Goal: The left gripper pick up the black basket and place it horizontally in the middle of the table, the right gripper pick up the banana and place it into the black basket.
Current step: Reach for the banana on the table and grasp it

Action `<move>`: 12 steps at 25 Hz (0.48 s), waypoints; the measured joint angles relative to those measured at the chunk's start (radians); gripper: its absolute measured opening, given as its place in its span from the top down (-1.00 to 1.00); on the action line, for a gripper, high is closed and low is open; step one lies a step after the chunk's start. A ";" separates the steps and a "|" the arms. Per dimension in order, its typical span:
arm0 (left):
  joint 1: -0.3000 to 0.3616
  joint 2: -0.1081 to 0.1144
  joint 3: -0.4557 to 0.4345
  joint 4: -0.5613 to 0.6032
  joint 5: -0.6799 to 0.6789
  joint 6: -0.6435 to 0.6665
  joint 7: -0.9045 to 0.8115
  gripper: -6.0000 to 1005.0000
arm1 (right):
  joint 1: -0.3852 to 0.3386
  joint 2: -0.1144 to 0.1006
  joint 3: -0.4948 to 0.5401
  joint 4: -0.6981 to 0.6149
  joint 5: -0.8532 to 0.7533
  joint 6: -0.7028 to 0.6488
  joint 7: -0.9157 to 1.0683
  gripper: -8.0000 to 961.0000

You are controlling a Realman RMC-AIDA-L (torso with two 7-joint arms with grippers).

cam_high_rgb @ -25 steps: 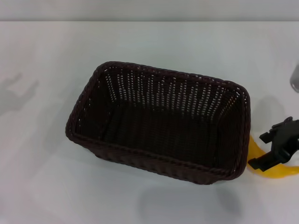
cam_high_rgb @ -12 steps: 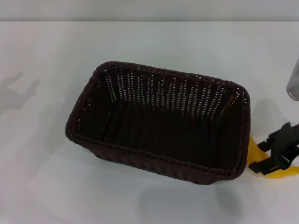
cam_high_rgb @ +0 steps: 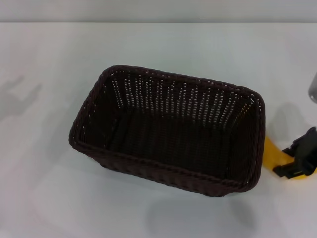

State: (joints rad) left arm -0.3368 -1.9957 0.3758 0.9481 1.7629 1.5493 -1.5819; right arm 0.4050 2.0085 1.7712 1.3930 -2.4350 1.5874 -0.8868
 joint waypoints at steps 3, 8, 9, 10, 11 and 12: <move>0.002 0.000 0.000 -0.001 0.000 -0.001 0.005 -0.21 | 0.002 -0.003 0.043 0.000 -0.007 0.000 -0.021 -0.01; 0.003 -0.001 0.000 -0.003 -0.001 -0.001 0.010 -0.21 | 0.011 -0.006 0.176 0.003 -0.008 0.002 -0.086 -0.03; 0.003 -0.001 0.000 -0.003 -0.001 -0.001 0.011 -0.21 | 0.015 -0.008 0.203 0.004 -0.008 0.002 -0.101 -0.03; 0.004 -0.002 0.000 -0.002 -0.001 -0.001 0.012 -0.21 | 0.020 -0.009 0.236 0.005 -0.008 0.001 -0.119 -0.04; 0.005 -0.002 0.000 -0.001 -0.001 -0.001 0.012 -0.21 | 0.027 -0.011 0.271 0.007 -0.008 -0.001 -0.140 -0.05; 0.006 -0.002 0.000 0.000 -0.001 -0.001 0.012 -0.21 | 0.031 -0.012 0.294 0.007 -0.008 -0.002 -0.152 -0.05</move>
State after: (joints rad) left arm -0.3312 -1.9981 0.3758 0.9479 1.7624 1.5480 -1.5699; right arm 0.4356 1.9967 2.0650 1.3997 -2.4430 1.5851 -1.0384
